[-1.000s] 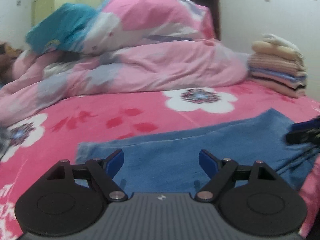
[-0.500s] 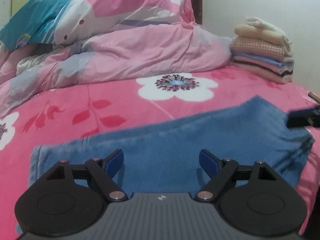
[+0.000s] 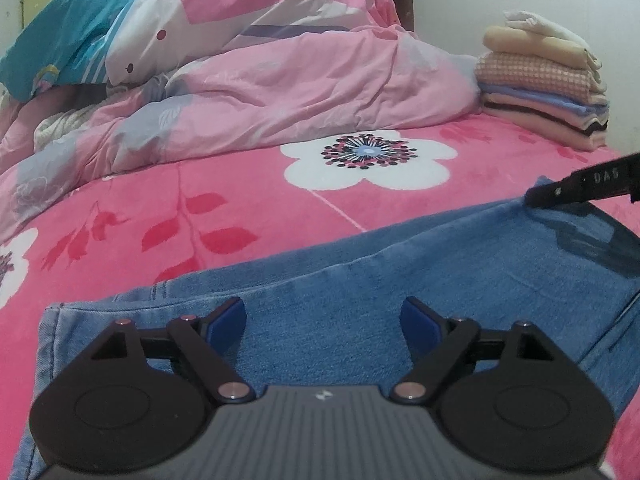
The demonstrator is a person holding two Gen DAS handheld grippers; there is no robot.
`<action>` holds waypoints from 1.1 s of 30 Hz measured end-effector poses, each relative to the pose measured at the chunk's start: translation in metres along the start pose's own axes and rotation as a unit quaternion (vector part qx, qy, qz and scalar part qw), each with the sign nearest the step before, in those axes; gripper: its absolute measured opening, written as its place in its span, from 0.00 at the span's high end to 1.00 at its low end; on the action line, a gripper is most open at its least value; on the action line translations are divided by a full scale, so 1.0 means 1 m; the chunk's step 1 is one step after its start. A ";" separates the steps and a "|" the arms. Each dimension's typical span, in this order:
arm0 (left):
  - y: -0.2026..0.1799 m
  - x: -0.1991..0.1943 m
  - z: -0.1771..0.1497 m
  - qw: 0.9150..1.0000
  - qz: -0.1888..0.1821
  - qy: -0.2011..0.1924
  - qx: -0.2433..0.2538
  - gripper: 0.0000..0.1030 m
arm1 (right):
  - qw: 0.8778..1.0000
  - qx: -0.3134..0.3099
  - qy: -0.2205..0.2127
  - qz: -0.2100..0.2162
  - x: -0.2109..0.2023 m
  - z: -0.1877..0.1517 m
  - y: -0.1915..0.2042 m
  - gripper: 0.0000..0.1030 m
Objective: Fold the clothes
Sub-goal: 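Lower the open right gripper to the folded jeans edge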
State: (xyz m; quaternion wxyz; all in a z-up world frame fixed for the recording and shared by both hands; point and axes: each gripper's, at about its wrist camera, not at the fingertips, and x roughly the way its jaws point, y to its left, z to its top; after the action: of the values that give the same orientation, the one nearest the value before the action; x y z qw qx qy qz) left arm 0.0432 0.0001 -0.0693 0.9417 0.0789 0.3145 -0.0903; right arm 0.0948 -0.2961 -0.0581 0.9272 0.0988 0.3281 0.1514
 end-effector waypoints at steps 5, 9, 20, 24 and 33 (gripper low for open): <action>0.001 0.000 0.001 1.000 0.000 0.001 0.001 0.15 | 0.999 -0.037 0.003 0.026 0.007 0.002 0.021 0.76; 0.001 0.000 0.002 1.000 0.000 0.001 0.000 0.15 | 0.999 -0.041 0.009 0.010 0.021 0.008 0.019 0.82; 0.001 0.001 0.000 1.000 0.001 -0.002 0.001 0.14 | 0.999 -0.025 -0.029 0.020 -0.025 -0.009 0.005 0.84; 0.000 0.000 0.000 1.000 0.002 -0.002 0.001 0.14 | 0.998 -0.037 -0.020 -0.041 -0.020 -0.021 -0.008 0.87; -0.003 0.000 0.000 1.000 0.010 -0.003 0.006 0.14 | 0.994 -0.084 -0.064 0.030 -0.074 -0.047 0.008 0.83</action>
State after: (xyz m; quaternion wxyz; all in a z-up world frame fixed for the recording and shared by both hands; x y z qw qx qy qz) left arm 0.0428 -0.0033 -0.0696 0.9429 0.0871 0.3105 -0.0833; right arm 0.0082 -0.3105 -0.0489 0.9464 0.0400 0.2510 0.1992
